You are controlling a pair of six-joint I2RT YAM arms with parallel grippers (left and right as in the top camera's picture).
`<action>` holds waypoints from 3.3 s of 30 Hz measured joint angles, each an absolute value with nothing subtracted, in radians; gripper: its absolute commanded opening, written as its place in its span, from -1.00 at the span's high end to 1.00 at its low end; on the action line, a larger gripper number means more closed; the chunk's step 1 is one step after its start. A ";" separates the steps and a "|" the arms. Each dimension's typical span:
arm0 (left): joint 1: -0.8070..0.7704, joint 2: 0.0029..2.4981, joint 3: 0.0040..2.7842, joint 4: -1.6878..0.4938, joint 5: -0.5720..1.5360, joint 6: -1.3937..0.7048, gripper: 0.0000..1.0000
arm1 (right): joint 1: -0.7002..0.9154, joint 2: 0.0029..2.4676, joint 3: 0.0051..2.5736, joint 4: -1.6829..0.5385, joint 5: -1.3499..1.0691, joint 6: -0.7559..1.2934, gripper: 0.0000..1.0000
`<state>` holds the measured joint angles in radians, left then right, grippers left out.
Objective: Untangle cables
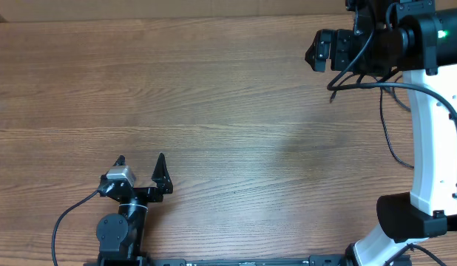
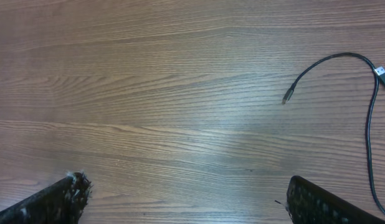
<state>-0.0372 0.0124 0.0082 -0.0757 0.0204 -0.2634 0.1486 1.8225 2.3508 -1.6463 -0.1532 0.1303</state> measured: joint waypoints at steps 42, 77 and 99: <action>-0.037 0.012 0.008 -0.076 0.018 -0.067 -1.00 | 0.149 1.822 2.351 -1.659 -0.153 0.130 -1.00; -0.037 0.013 0.009 -0.076 0.017 -0.062 -1.00 | 0.150 0.883 0.688 0.072 -0.228 0.236 -1.00; -0.037 0.012 0.009 -0.076 0.017 -0.052 -1.00 | 0.128 0.400 0.019 0.376 -0.151 0.236 -1.00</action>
<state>-0.0372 0.0120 0.0086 -0.0761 0.0174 -0.0517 0.1284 0.4000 0.0185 0.3763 -0.1509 0.2356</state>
